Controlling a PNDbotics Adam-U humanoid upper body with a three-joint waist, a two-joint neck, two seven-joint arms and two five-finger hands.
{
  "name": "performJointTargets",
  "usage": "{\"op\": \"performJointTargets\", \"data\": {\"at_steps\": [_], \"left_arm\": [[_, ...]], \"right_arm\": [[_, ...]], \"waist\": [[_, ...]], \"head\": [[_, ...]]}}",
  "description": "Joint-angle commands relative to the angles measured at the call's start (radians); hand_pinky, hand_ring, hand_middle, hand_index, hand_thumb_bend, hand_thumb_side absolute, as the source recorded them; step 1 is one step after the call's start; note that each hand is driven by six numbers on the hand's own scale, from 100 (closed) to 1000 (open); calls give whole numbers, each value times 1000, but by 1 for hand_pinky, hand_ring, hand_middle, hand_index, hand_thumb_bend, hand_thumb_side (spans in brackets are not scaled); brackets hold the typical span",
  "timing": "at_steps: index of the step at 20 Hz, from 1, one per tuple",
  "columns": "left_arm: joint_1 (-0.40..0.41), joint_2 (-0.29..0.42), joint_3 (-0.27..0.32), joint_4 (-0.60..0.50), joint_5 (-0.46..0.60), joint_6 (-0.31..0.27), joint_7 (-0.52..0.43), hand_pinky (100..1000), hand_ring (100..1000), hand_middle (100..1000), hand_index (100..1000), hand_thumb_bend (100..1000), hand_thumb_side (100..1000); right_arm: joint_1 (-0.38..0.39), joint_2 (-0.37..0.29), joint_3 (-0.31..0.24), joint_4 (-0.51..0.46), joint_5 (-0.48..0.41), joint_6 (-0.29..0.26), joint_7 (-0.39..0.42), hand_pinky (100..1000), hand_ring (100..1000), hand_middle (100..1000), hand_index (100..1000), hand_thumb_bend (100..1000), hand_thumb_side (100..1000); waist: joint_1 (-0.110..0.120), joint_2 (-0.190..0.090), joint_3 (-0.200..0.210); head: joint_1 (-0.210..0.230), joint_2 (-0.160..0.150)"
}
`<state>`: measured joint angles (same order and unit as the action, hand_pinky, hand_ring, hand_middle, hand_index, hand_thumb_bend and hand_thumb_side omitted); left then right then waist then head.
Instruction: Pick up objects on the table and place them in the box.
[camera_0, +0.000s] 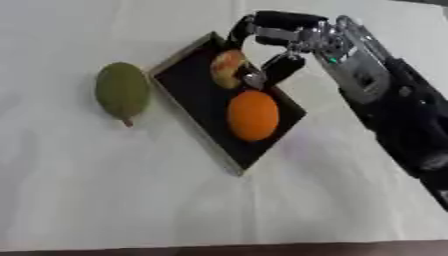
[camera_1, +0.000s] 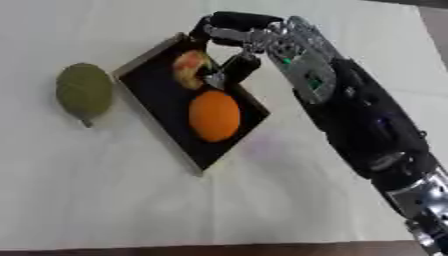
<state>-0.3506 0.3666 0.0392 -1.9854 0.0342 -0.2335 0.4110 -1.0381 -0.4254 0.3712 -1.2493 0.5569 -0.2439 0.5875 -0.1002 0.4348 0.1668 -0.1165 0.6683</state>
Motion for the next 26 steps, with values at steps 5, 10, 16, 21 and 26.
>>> {"op": "performJointTargets", "data": {"at_steps": [5, 10, 16, 21, 26], "left_arm": [[-9, 5, 1, -15, 3, 1, -3, 688, 731, 759, 810, 227, 649], [-8, 5, 2, -15, 3, 1, -2, 688, 731, 759, 810, 226, 649], [-8, 8, 3, -15, 2, 1, -2, 688, 731, 759, 809, 226, 648], [-7, 9, 3, -15, 1, 1, -1, 689, 732, 759, 810, 225, 648], [-10, 19, 4, -15, -2, 2, -1, 689, 734, 759, 811, 245, 642]], "right_arm": [[-20, -17, -14, -18, 69, -31, -51, 933, 861, 768, 873, 100, 410], [-17, -26, -27, -63, 79, -21, -84, 935, 862, 772, 879, 100, 383], [-3, -63, -87, -207, -9, 30, -122, 935, 847, 759, 866, 100, 259], [22, -112, -140, -331, -96, 83, -136, 935, 841, 754, 862, 100, 198], [73, -177, -192, -446, -156, 130, -169, 925, 825, 740, 853, 100, 140]], "waist": [[6, -30, -2], [8, -31, -4], [10, -33, -10], [14, -35, -17], [19, -36, -22]], "head": [[2, 0], [3, -1], [10, 4], [15, 8], [24, 9]]}}
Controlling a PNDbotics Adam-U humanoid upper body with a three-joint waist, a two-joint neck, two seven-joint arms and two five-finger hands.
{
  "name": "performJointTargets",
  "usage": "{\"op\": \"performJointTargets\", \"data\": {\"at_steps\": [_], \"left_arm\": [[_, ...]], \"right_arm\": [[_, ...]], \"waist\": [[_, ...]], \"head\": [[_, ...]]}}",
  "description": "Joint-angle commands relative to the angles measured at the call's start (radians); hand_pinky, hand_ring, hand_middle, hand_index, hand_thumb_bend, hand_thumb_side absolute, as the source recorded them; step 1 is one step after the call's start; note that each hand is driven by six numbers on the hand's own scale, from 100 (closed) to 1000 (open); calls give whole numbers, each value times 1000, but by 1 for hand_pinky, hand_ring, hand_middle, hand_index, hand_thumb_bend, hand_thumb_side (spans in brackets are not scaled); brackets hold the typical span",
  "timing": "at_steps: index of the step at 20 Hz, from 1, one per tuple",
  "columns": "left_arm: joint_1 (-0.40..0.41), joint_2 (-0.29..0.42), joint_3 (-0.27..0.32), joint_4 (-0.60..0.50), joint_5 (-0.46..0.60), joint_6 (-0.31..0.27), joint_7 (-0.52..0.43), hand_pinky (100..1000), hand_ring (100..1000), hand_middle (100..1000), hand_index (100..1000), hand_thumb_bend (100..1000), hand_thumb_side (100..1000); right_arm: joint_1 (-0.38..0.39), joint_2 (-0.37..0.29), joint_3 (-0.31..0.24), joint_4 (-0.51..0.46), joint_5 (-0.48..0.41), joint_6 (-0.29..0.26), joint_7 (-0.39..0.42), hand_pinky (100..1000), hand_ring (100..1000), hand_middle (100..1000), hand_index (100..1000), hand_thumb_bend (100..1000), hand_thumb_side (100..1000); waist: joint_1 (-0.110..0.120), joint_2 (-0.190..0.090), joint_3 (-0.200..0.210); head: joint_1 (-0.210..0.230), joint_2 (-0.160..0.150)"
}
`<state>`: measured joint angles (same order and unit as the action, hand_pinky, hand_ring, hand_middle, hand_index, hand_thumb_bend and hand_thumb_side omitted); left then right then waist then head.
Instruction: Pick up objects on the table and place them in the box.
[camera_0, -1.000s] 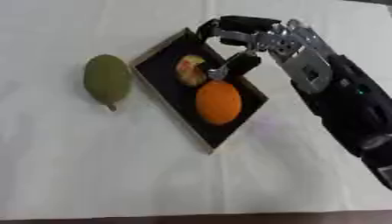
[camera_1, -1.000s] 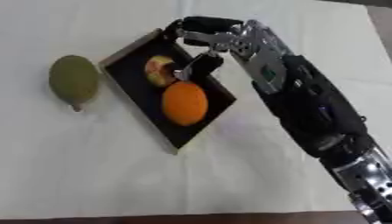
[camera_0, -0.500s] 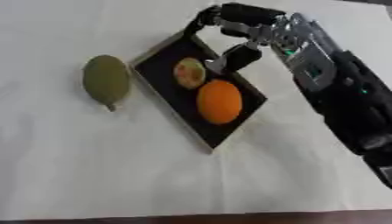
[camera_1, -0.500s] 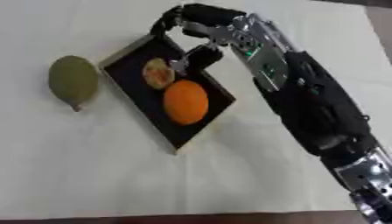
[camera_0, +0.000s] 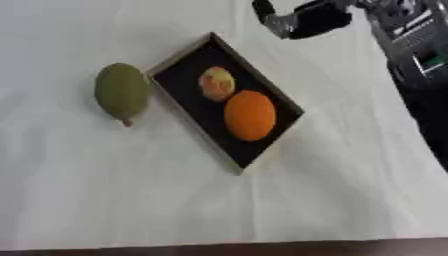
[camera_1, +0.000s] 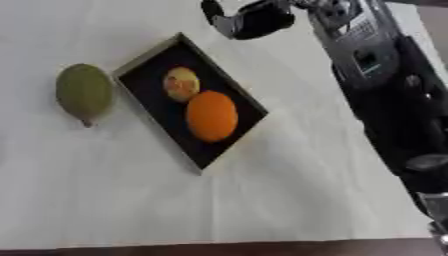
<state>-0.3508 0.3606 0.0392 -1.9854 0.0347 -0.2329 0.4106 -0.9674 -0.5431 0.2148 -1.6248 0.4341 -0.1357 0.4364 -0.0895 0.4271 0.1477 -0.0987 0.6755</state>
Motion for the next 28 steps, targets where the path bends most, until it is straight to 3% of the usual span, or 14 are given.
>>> {"op": "performJointTargets", "data": {"at_steps": [1, 7, 10, 11, 12, 16, 22, 28], "left_arm": [[-12, 33, 4, -15, -7, 2, -1, 690, 734, 760, 812, 226, 643], [-46, 123, -6, -15, -103, 25, -8, 697, 745, 767, 823, 232, 620], [-77, 197, -25, -15, -214, 88, -39, 702, 750, 768, 831, 247, 607], [-86, 219, -34, -15, -247, 112, -56, 703, 748, 763, 834, 316, 540], [-96, 255, -48, -15, -289, 139, -88, 704, 748, 762, 835, 267, 589], [-134, 382, -102, -15, -445, 205, -247, 728, 758, 762, 853, 341, 535], [-178, 498, -169, -15, -601, 189, -535, 764, 780, 778, 885, 458, 525], [-205, 533, -206, -15, -630, 175, -748, 779, 791, 791, 891, 499, 512]], "right_arm": [[20, -81, -47, -100, -46, 31, -33, 923, 824, 736, 852, 100, 100], [158, -220, -119, -293, -147, 96, -162, 915, 811, 715, 831, 100, 138], [229, -274, -151, -361, -195, 110, -226, 915, 810, 714, 828, 100, 150], [246, -287, -159, -368, -206, 106, -242, 914, 810, 713, 826, 100, 180], [267, -302, -168, -372, -213, 98, -259, 914, 810, 713, 825, 100, 172], [342, -338, -199, -375, -215, 67, -311, 913, 808, 711, 821, 100, 186], [410, -344, -237, -375, -211, 36, -374, 913, 804, 704, 813, 100, 184], [434, -335, -253, -375, -218, 25, -405, 913, 799, 700, 808, 100, 194]], "waist": [[9, -28, -5], [19, -31, -22], [27, -34, -31], [29, -34, -33], [32, -35, -37], [42, -36, -47], [49, -35, -54], [50, -36, -59]], "head": [[9, 3], [28, 5], [33, 7], [34, 7], [34, 7], [35, 7], [37, 6], [29, 0]]}}
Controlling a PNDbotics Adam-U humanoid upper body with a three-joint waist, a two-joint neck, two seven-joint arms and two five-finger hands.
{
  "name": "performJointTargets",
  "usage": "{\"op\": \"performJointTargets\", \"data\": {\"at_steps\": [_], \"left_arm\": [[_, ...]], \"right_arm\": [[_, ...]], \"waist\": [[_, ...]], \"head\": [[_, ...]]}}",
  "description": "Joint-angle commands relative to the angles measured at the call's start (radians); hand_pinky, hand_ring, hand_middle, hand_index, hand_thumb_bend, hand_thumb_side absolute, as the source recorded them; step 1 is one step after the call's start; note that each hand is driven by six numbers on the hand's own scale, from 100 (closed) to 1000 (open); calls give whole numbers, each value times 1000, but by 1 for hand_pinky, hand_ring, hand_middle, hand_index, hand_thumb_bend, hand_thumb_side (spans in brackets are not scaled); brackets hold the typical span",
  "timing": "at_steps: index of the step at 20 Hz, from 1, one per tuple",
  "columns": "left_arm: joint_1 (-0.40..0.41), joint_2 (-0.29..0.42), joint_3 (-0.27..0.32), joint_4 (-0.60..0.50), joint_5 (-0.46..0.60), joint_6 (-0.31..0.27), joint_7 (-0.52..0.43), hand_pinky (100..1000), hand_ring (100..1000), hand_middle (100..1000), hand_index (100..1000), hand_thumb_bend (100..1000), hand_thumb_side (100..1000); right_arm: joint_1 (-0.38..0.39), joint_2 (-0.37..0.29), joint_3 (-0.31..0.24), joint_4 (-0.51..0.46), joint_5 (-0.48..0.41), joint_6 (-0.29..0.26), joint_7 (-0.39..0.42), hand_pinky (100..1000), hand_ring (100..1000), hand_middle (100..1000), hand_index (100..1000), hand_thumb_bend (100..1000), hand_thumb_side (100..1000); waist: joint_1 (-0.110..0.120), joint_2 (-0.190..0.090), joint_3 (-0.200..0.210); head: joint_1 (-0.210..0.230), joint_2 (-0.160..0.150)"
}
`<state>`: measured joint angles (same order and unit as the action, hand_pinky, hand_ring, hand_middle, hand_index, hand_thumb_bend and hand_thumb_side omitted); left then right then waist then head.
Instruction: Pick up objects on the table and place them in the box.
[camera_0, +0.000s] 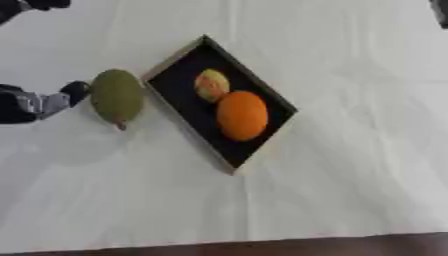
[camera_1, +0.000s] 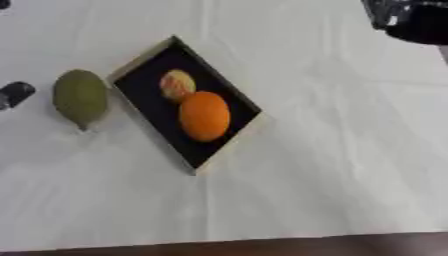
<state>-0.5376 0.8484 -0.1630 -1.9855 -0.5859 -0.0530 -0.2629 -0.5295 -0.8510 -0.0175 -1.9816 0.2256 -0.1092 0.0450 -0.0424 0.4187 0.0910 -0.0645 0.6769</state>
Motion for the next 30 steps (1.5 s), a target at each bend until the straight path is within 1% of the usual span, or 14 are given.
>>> {"op": "performJointTargets", "data": {"at_steps": [1, 5, 8, 12, 15, 16, 17, 18, 24, 25, 26, 30], "left_arm": [[-21, 47, -6, -14, -11, -8, -104, 779, 791, 791, 891, 499, 512], [-21, 56, -13, -14, -5, -14, -211, 785, 796, 795, 898, 491, 533], [-19, 62, -17, -14, -11, 3, -242, 781, 793, 793, 898, 491, 538], [-20, 78, -39, -14, -18, 49, -235, 781, 795, 795, 900, 483, 525], [-35, 83, -68, 7, -16, 81, -217, 779, 797, 799, 903, 490, 527], [-44, 81, -78, 20, -18, 86, -209, 779, 798, 799, 902, 491, 516], [-53, 76, -89, 35, -23, 90, -202, 779, 797, 797, 903, 512, 479], [-63, 71, -100, 52, -31, 92, -199, 778, 796, 796, 902, 495, 518], [-117, 25, -148, 166, -121, 87, -195, 779, 786, 778, 899, 503, 484], [-125, 16, -153, 186, -136, 83, -197, 780, 785, 779, 899, 506, 480], [-133, 8, -158, 206, -152, 78, -199, 782, 783, 781, 898, 502, 455], [-158, -21, -167, 286, -198, 60, -212, 782, 784, 782, 897, 502, 448]], "right_arm": [[-1, -26, -22, -18, -11, -1, -15, 913, 799, 700, 808, 100, 194], [8, -19, -27, -18, -14, 2, -20, 913, 794, 696, 803, 100, 212], [14, -11, -29, -18, -18, 5, -21, 913, 791, 694, 801, 100, 223], [21, -5, -31, -18, -22, 6, -21, 913, 789, 692, 799, 100, 235], [25, -1, -31, -18, -25, 8, -19, 913, 788, 691, 798, 100, 240], [26, 0, -31, -18, -25, 9, -18, 913, 788, 691, 798, 100, 243], [27, 2, -31, -18, -26, 9, -18, 913, 787, 690, 797, 100, 228], [28, 3, -31, -18, -26, 10, -18, 913, 787, 691, 797, 100, 247], [34, 11, -30, -18, -27, 14, -14, 913, 785, 689, 795, 100, 265], [34, 12, -30, -18, -27, 14, -14, 912, 785, 689, 795, 100, 266], [35, 13, -30, -18, -27, 14, -13, 912, 785, 688, 794, 100, 268], [35, 15, -30, -18, -29, 13, -13, 911, 784, 688, 794, 100, 273]], "waist": [[3, -28, -2], [4, -26, -2], [5, -26, -2], [7, -27, -2], [8, -27, -3], [8, -27, -3], [8, -27, -4], [8, -27, -5], [9, -23, -10], [10, -22, -11], [10, -21, -12], [11, -18, -15]], "head": [[-6, -2], [-8, -6], [-10, -8], [-9, -10], [-7, -11], [-6, -11], [-6, -11], [-5, -10], [-2, -6], [-2, -5], [-2, -5], [-1, -5]]}}
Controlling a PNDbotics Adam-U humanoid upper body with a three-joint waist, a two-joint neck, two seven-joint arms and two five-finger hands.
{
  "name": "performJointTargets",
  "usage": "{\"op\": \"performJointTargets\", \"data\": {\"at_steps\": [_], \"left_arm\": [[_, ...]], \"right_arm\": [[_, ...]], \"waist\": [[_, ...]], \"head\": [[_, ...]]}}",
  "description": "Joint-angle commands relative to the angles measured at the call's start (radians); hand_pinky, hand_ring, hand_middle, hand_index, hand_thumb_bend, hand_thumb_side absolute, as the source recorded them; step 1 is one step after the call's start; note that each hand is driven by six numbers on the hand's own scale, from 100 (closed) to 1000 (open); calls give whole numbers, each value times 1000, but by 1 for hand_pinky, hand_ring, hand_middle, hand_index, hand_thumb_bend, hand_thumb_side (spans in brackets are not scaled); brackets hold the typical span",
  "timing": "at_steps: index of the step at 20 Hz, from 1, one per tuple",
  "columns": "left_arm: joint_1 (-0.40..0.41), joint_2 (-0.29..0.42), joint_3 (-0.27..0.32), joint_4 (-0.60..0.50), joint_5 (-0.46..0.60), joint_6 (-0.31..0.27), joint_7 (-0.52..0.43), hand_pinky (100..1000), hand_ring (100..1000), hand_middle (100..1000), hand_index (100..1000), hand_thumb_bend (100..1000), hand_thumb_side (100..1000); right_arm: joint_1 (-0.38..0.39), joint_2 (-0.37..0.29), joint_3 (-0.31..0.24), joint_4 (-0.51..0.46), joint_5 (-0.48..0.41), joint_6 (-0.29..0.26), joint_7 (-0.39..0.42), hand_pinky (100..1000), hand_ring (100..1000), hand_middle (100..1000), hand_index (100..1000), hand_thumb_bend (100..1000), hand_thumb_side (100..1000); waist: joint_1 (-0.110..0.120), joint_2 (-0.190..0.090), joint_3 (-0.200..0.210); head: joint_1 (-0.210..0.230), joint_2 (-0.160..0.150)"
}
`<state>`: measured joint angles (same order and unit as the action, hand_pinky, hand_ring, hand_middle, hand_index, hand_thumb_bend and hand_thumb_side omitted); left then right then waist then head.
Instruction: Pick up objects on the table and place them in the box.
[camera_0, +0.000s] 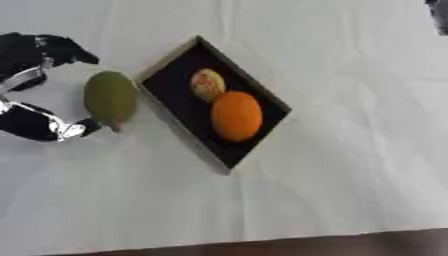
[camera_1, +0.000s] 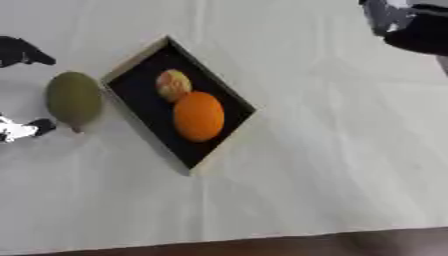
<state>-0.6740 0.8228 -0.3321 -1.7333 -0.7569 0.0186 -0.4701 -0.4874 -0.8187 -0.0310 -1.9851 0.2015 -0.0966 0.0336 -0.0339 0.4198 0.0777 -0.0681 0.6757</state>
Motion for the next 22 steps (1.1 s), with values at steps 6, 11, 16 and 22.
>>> {"op": "performJointTargets", "data": {"at_steps": [6, 11, 16, 22], "left_arm": [[-49, -31, -5, 124, -68, -28, -4, 774, 776, 772, 886, 479, 429], [-67, -58, -12, 176, -85, -41, 21, 731, 724, 710, 837, 402, 364], [-74, -74, -3, 180, -75, -34, 114, 631, 580, 561, 717, 176, 229], [-69, -79, 24, 139, -4, 1, 248, 589, 525, 510, 659, 100, 194]], "right_arm": [[-5, -10, -19, -15, -8, 2, 0, 911, 782, 686, 792, 100, 283], [1, -4, -20, -15, -14, 6, 1, 912, 781, 684, 791, 100, 302], [7, 1, -24, -15, -19, 12, 1, 912, 780, 683, 791, 100, 315], [17, 7, -29, -15, -19, 23, 1, 912, 780, 683, 791, 100, 327]], "waist": [[3, -16, -3], [3, -16, -6], [4, -17, -6], [6, -20, -7]], "head": [[6, -4], [9, -4], [10, -4], [7, -5]]}}
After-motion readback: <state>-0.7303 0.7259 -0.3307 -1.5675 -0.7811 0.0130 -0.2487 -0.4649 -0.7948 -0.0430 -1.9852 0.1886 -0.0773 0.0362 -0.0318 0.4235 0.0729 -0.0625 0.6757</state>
